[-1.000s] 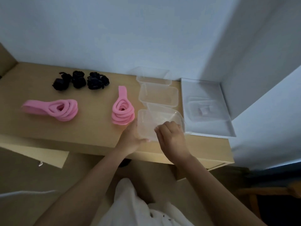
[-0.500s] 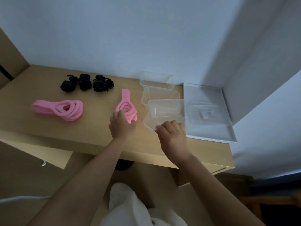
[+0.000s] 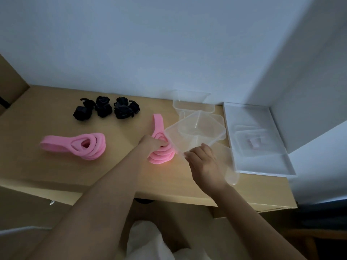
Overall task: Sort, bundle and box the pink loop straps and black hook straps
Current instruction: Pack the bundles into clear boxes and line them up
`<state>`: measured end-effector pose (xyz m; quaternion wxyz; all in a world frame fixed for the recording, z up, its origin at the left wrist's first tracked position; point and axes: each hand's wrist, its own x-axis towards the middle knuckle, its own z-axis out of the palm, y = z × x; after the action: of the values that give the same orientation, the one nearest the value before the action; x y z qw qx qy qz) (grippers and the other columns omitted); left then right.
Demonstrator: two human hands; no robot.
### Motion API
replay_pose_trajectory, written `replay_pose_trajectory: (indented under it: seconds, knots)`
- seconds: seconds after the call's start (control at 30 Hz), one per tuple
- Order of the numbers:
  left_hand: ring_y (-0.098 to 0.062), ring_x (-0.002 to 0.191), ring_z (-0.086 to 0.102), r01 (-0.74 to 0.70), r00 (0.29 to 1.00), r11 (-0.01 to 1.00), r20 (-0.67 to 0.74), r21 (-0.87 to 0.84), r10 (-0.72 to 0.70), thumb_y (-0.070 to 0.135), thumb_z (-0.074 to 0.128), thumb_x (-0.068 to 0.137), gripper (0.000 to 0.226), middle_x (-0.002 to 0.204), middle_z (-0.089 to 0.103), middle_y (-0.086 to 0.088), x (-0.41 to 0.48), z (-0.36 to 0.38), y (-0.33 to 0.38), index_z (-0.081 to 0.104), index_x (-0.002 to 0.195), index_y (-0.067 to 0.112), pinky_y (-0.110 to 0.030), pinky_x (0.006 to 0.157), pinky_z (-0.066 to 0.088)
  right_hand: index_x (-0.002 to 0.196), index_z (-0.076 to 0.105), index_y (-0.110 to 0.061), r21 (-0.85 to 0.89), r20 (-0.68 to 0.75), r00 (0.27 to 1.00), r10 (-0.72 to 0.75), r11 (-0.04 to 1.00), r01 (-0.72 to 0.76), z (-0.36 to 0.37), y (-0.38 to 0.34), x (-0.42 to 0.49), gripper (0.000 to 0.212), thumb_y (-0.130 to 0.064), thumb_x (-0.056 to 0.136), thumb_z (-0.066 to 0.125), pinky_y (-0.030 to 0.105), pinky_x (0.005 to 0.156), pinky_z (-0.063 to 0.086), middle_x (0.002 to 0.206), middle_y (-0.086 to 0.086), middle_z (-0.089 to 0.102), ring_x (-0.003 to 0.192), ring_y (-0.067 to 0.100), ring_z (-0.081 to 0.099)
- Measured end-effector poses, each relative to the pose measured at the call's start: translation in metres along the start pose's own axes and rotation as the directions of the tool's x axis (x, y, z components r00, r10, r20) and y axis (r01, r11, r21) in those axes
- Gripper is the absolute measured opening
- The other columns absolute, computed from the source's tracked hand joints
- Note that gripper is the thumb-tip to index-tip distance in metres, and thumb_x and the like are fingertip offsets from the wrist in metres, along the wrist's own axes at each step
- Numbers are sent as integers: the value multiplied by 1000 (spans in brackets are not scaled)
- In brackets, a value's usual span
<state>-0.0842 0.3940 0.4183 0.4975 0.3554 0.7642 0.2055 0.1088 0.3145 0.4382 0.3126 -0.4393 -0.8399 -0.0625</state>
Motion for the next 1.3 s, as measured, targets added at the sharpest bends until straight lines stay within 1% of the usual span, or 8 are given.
replay_pose_trajectory:
  seconds: [0.13, 0.27, 0.47, 0.7, 0.87, 0.97, 1.1, 1.3]
  knots:
    - [-29, 99, 63, 94, 981, 995, 175, -20, -89, 33, 73, 76, 44, 107, 65, -14, 19, -8, -2, 62, 102, -1, -42, 92, 51, 83, 69, -2, 1, -48, 996, 73, 997, -73, 11, -1, 5, 10, 4, 78, 64, 44, 88, 48, 74, 8, 62, 78, 19, 46]
    - [-23, 82, 65, 88, 946, 996, 313, -8, -81, 22, 65, 81, 24, 95, 68, -11, 22, -14, 4, 67, 92, 1, -32, 70, 53, 82, 68, -3, -11, -75, 991, 110, 994, -111, 17, -2, 5, 15, -4, 83, 53, 39, 88, 43, 74, 9, 63, 79, 19, 47]
    - [-24, 81, 60, 20, 976, 994, 214, 108, -43, 19, 64, 81, 13, 93, 67, -17, 28, -3, 8, 62, 77, 7, -36, 82, 52, 84, 70, -3, -36, -116, 988, 105, 993, -110, 22, -3, 7, 14, -4, 83, 56, 40, 85, 45, 77, 8, 65, 83, 21, 47]
    - [-27, 87, 64, 21, 995, 998, 100, -55, -16, 6, 59, 83, 19, 87, 65, -12, 13, 0, -3, 65, 99, -3, -33, 73, 52, 88, 73, -7, -61, -151, 983, 103, 992, -113, 21, -5, 10, 19, -9, 86, 54, 35, 74, 40, 93, 4, 72, 90, 24, 47]
    - [-24, 76, 62, -51, 995, 986, 72, -161, 63, 1, 53, 86, 13, 78, 62, -8, 3, -35, -9, 64, 93, -3, -32, 66, 51, 91, 72, -3, 16, -120, 992, 38, 999, -36, 25, -9, 19, 15, -1, 82, 61, 30, 72, 45, 94, 8, 71, 89, 25, 47]
    - [-17, 65, 55, -84, 996, 974, -40, -209, 77, -2, 58, 82, 13, 74, 56, -4, -5, -68, -10, 57, 94, 3, -28, 58, 47, 93, 72, -1, 64, -73, 997, -6, 998, 11, 37, -15, 29, 17, 2, 76, 68, 33, 65, 50, 95, 10, 71, 90, 24, 48]
    - [-24, 79, 60, -153, 983, 984, -113, -89, 143, 0, 53, 83, 24, 85, 63, -9, -21, -114, -19, 59, 105, 7, -35, 72, 50, 94, 71, 1, 134, 36, 998, -50, 990, 45, 60, -18, 33, 20, 2, 74, 70, 36, 61, 56, 96, 13, 70, 94, 27, 55]
    - [-25, 77, 61, -213, 973, 970, -119, -119, 199, 0, 55, 80, 20, 82, 64, -8, -41, -144, -28, 59, 86, 19, -38, 75, 51, 88, 73, -4, 70, 252, 964, -81, 995, 66, 75, -22, 37, 31, 6, 59, 82, 33, 68, 58, 91, 8, 72, 87, 29, 67]
